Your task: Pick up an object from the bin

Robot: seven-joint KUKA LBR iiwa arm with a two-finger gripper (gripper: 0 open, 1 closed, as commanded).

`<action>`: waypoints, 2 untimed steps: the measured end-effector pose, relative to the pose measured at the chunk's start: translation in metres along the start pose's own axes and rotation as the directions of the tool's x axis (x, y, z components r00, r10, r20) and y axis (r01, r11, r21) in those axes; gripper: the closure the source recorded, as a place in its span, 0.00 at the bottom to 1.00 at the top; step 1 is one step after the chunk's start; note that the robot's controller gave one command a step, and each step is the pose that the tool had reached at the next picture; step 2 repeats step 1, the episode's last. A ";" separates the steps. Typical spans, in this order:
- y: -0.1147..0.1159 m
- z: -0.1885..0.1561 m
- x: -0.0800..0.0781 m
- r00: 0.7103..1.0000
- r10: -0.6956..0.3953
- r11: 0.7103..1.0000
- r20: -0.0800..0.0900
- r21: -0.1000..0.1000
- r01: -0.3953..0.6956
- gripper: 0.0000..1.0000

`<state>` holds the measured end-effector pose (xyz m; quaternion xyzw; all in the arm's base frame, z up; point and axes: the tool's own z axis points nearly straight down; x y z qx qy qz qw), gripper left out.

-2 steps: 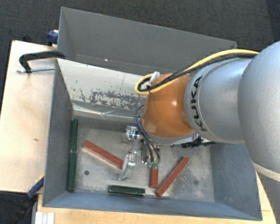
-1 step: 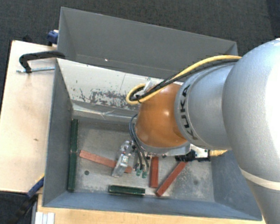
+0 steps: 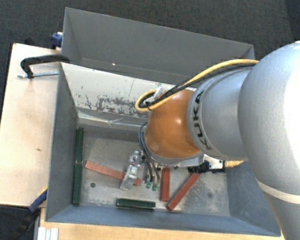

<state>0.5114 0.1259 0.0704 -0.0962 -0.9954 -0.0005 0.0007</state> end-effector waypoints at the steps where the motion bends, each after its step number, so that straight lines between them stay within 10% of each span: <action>1: -0.020 -0.209 -0.017 1.000 0.004 1.000 0.004 -0.001 -0.004 1.00; 2: -0.020 -0.209 -0.017 1.000 0.004 1.000 0.004 -0.001 -0.004 1.00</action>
Offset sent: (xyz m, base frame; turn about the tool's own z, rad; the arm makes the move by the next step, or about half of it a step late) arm 0.0000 0.0000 0.0000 0.0000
